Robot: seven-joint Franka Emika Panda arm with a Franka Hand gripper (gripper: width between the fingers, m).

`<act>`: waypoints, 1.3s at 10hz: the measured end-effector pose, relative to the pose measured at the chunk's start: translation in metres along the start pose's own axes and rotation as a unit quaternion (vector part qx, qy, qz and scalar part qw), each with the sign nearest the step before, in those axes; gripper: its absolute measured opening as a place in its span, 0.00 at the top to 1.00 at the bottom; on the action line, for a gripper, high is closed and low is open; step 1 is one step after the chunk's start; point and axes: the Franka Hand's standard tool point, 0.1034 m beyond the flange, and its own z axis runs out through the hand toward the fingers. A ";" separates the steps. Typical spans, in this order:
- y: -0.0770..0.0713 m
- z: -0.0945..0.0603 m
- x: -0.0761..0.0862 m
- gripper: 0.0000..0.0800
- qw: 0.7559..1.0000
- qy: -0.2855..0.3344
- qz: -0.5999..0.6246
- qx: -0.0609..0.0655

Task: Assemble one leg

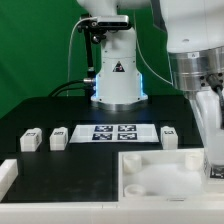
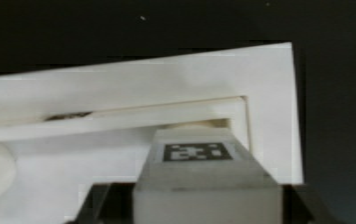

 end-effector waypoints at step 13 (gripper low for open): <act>-0.004 -0.003 0.007 0.19 0.700 0.037 -0.713 -0.025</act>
Offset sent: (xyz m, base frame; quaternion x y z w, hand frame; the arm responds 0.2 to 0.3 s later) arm -0.0043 0.0116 -0.0119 0.0014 -0.0070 -0.2644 0.9644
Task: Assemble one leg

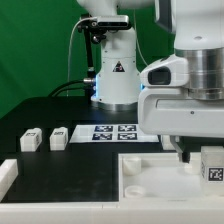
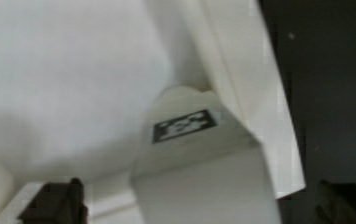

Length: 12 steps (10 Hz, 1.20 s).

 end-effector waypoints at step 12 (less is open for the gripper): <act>0.004 -0.001 0.007 0.63 0.852 -0.038 0.523 -0.005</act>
Offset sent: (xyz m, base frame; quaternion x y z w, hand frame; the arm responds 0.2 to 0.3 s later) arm 0.0000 0.0000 0.0000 0.0000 0.0000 0.0000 1.0000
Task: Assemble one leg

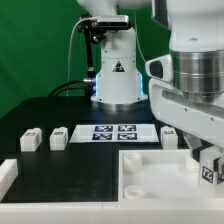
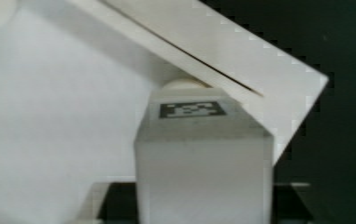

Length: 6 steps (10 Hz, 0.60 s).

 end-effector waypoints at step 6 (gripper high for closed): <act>0.005 -0.001 -0.004 0.63 0.939 0.005 0.344 0.018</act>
Offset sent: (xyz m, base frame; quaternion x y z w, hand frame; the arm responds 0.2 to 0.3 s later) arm -0.0020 -0.0095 -0.0065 0.0077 0.0330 0.2874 0.9572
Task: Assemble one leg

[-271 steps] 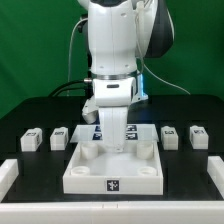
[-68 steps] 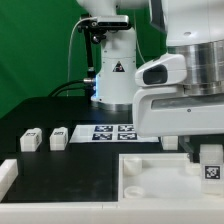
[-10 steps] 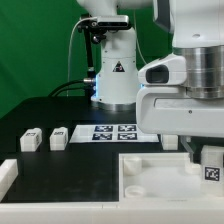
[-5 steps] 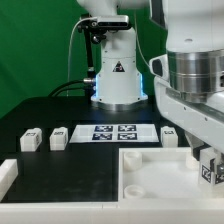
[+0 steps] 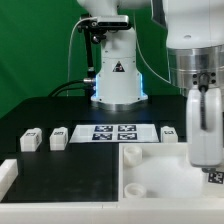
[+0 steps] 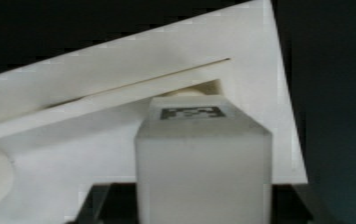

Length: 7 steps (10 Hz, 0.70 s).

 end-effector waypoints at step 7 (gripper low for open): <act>0.006 0.001 -0.008 0.24 1.000 0.001 -0.020 0.000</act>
Offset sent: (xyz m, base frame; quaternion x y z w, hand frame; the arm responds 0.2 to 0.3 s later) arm 0.0000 0.0000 0.0000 0.0000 0.0000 0.0000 1.0000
